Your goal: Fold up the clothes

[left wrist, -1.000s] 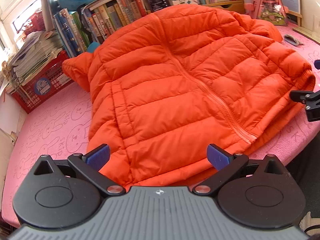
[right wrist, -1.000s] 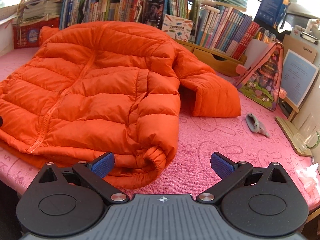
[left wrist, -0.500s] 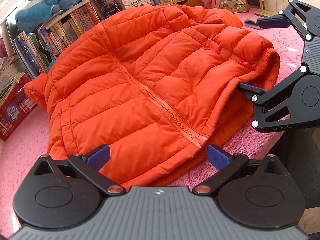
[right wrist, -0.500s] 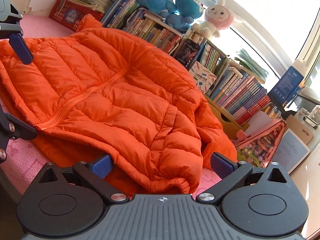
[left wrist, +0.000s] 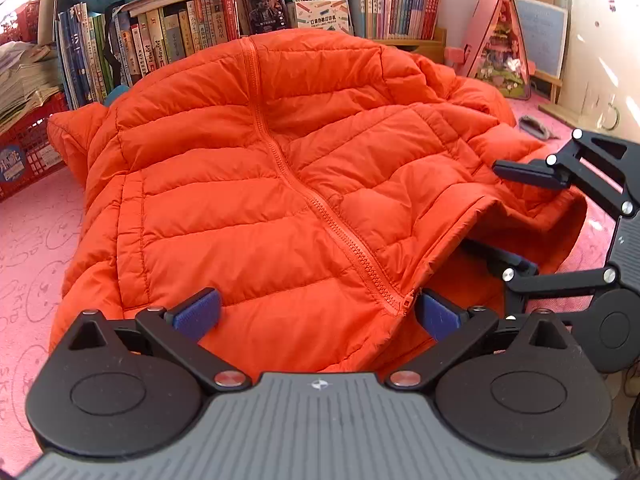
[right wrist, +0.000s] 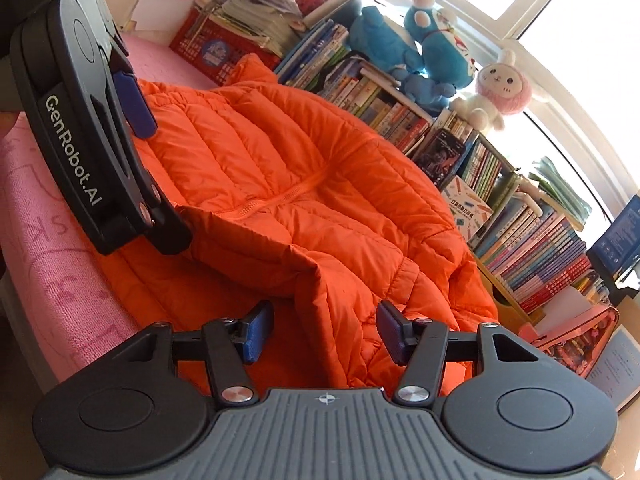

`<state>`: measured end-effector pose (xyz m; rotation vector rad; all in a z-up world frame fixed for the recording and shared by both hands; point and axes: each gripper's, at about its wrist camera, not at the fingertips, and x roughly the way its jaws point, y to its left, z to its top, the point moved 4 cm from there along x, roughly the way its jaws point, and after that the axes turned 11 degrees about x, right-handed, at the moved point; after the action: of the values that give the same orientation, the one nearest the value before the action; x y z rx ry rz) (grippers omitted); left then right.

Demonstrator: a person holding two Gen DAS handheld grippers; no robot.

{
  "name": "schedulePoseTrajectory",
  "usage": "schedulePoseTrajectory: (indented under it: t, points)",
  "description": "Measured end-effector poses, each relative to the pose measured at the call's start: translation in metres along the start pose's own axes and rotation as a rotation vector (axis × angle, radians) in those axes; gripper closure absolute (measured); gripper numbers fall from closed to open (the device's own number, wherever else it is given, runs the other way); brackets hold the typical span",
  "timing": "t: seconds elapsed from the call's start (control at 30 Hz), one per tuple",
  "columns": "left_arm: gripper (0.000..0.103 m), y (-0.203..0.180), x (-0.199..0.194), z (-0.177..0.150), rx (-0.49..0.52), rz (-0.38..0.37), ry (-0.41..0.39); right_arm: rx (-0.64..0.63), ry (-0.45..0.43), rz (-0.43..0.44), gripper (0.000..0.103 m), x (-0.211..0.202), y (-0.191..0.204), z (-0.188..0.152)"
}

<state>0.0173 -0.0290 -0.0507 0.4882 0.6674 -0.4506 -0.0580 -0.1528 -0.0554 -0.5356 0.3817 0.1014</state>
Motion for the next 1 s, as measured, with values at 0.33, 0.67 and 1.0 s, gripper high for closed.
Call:
schedulePoseTrajectory:
  t: [0.33,0.67,1.0]
  points:
    - [0.015,-0.024,-0.013,0.008,0.214,0.079,-0.062,-0.262,-0.119,0.083,0.055,0.008,0.039,0.009]
    - [0.023,-0.030,-0.027,0.003,0.344,0.078,-0.084,-0.264,-0.258,0.034,0.089,0.008,0.041,0.026]
    - [0.061,-0.042,-0.010,0.018,0.571,0.394,-0.180,-0.214,-0.326,0.015,0.090,-0.017,0.009,0.051]
